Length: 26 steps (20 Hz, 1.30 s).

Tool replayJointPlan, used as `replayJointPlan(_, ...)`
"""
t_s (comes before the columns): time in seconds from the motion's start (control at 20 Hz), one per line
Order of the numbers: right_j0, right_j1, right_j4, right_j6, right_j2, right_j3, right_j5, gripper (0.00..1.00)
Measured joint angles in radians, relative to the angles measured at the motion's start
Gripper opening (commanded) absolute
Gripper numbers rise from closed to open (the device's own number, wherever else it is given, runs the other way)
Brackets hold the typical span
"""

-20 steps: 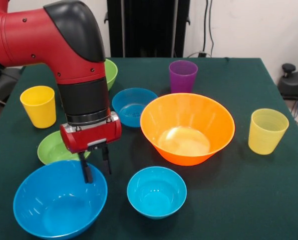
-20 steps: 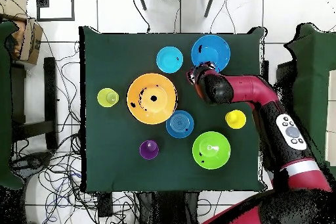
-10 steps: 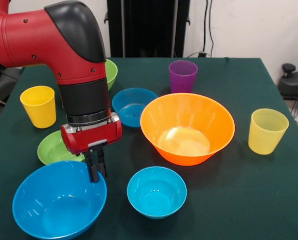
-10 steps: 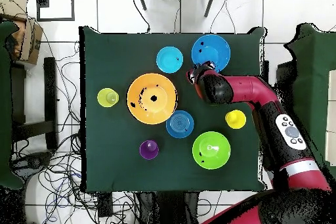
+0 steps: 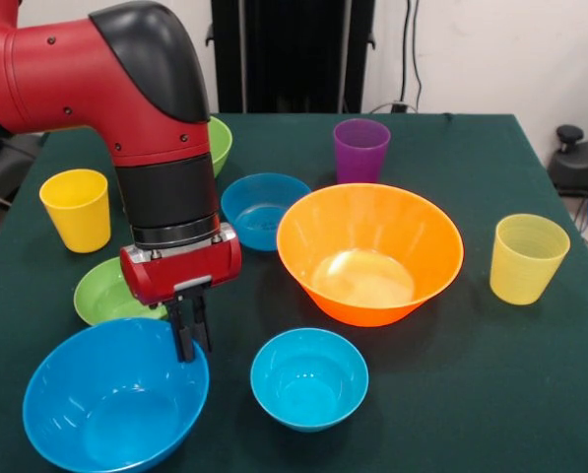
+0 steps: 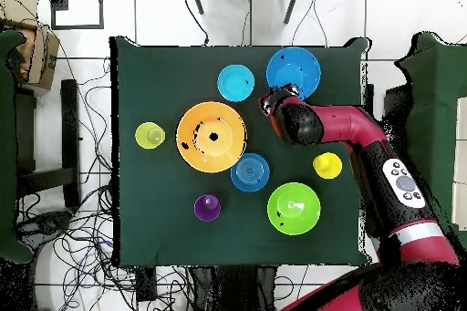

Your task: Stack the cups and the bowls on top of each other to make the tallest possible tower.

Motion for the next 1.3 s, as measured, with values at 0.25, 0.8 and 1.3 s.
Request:
replayJointPlan(0.25, 0.000, 0.000, 0.000, 0.000, 0.000, 0.001, -0.010, 0.00)
replayJointPlan(0.8, 0.000, -0.003, 0.000, 0.000, -0.001, 0.004, -0.010, 0.00)
replayJointPlan(1.3, 0.000, -0.086, 0.061, 0.000, -0.001, 0.042, -0.010, 0.00)
